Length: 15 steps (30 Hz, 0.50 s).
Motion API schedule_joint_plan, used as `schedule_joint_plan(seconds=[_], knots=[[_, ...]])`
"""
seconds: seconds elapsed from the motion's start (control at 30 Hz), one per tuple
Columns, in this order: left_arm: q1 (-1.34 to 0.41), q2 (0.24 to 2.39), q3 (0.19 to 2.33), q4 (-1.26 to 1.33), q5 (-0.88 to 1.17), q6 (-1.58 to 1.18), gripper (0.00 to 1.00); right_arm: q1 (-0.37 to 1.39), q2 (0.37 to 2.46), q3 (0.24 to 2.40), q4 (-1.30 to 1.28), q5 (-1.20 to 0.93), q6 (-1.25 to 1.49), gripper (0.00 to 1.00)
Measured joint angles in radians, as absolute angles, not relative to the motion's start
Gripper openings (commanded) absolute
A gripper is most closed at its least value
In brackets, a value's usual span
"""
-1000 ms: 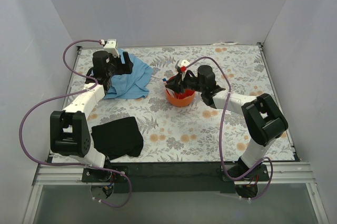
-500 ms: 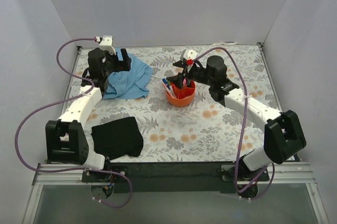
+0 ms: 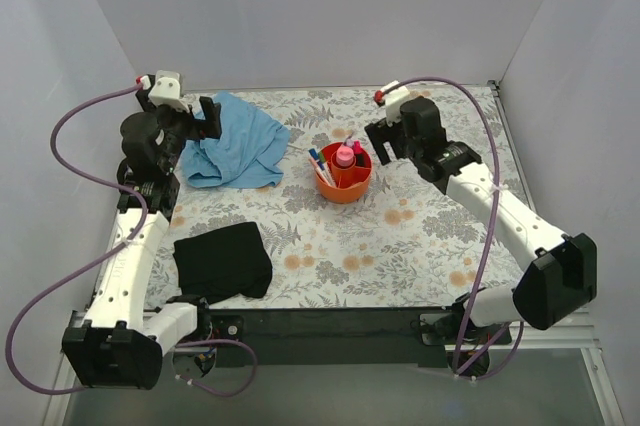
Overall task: Sort the stationery into containers
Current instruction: Reset both arms
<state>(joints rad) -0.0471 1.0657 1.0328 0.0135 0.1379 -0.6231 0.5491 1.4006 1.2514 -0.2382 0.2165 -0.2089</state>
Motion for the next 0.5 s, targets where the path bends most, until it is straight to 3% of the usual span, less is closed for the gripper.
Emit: schedule_joint_plan(seconds=[0.27,0.5], knots=[[-0.021,1.016,1.005,-0.108,0.111,-0.608,0.90,0.428,1.239,1.161,-0.390,0.537,-0.262,0.98],[-0.021,0.987,0.923,-0.165,0.116,-0.641,0.90,0.337,1.135,1.161,-0.401,0.594,-0.288,0.98]])
